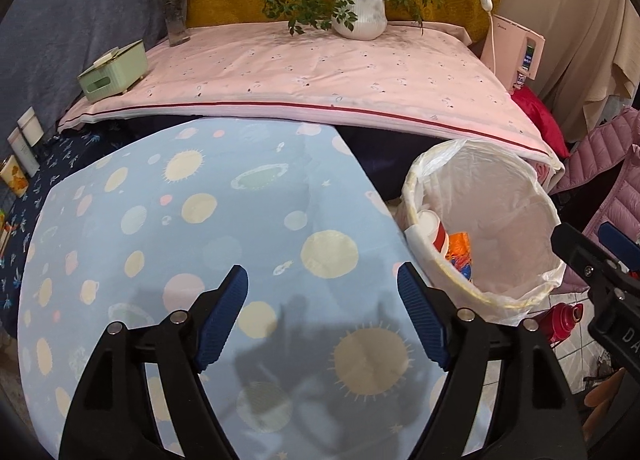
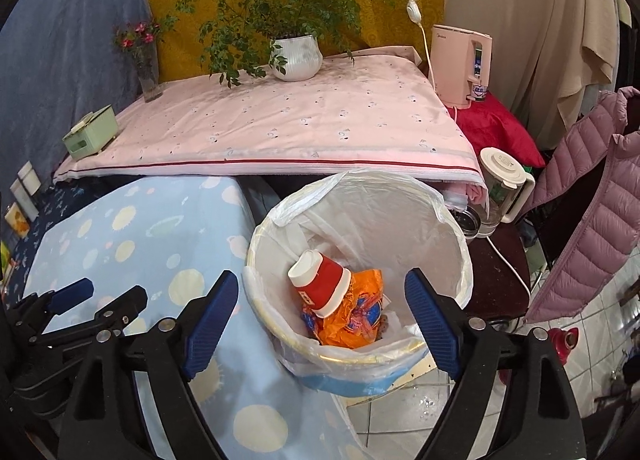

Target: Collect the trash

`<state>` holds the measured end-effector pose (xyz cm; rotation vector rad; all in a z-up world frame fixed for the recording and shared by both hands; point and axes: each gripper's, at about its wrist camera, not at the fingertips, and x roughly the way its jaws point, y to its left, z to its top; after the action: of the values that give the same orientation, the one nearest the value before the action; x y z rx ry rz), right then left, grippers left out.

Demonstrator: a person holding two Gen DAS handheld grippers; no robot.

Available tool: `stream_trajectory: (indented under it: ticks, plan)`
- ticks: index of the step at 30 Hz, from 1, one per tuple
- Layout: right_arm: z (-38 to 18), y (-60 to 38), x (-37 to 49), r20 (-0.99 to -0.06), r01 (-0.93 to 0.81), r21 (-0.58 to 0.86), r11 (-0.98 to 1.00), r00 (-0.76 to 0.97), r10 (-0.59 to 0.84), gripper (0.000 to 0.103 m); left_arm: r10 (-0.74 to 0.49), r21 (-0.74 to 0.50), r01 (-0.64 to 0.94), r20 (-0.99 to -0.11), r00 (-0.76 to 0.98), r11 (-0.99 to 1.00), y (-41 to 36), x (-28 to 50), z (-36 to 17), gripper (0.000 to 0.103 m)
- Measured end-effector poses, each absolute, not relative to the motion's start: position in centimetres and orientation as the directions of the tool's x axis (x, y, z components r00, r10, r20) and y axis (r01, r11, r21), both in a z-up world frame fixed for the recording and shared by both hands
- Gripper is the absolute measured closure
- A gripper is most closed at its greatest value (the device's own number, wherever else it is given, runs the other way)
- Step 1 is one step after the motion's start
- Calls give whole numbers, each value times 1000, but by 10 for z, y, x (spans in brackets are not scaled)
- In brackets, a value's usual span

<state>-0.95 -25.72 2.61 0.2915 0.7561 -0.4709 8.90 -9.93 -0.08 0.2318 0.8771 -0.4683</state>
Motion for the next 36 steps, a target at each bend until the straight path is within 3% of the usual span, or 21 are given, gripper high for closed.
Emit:
stream_trajectory:
  ticks: [5,22,25,36]
  plan:
    - [19,-250,-10,-742,485,72,871,609,-279,12,-280,15,470,-788,549,882,-90,86,-6,21]
    - [3,-241,-21,-755,495,-1,869,569,-325,12,-251,46,464,-793,555,885,-84,74,-18,14]
    - [3,-242,-22,-753,496,-5,868,570,-330,7,-247,57,466,-788,564,883,-87,72,-18,10]
    - [2,-242,-26,-747,509,-22,861,563,-352,7,-241,63,469,-792,560,881,-95,68,-20,9]
